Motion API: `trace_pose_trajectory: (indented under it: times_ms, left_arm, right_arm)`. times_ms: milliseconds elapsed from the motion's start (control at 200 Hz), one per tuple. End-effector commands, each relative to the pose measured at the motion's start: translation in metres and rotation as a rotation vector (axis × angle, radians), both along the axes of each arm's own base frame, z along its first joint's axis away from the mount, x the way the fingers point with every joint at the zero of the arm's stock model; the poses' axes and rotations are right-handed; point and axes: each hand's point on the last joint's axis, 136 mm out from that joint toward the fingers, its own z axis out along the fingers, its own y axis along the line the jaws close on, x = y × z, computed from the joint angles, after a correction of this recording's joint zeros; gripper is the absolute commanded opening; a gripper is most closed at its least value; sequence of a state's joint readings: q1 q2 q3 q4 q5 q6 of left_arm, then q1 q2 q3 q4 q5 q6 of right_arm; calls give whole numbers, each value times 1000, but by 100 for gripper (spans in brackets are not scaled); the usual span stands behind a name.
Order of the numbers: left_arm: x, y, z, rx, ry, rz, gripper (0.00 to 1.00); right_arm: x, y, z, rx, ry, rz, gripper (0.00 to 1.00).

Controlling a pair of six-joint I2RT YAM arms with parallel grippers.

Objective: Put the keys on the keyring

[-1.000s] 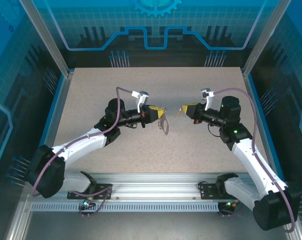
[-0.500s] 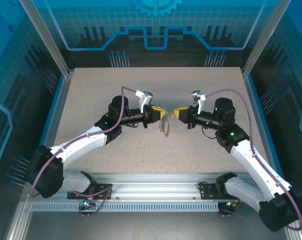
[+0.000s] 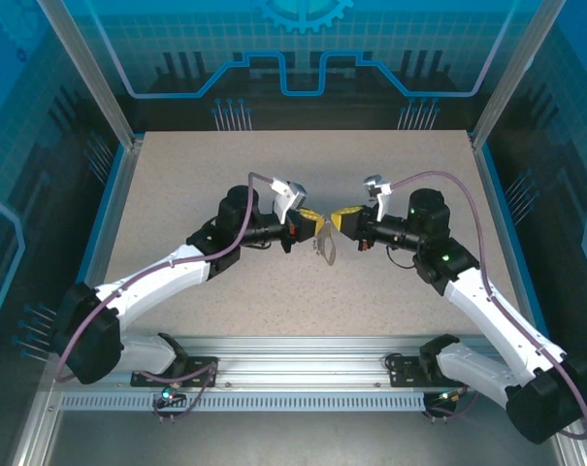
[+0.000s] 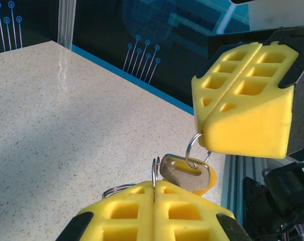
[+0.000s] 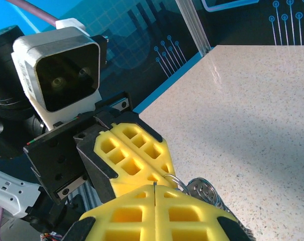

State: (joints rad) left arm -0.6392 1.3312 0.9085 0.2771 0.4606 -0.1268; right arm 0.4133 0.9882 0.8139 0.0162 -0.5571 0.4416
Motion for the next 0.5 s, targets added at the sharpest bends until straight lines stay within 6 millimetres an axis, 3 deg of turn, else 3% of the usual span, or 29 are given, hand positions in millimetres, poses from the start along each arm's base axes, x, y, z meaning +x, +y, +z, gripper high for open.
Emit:
trace_pose_trajectory:
  times_ms: [0,495]
  left_arm:
    - [0,-3,24,-17,-73,-4,0]
    - [-3,-5,28,-22,-82,-15,0]
  right_arm:
    - [1,4,19,7,-63,6,0]
    - [5,9,11,-8,-42,12,0]
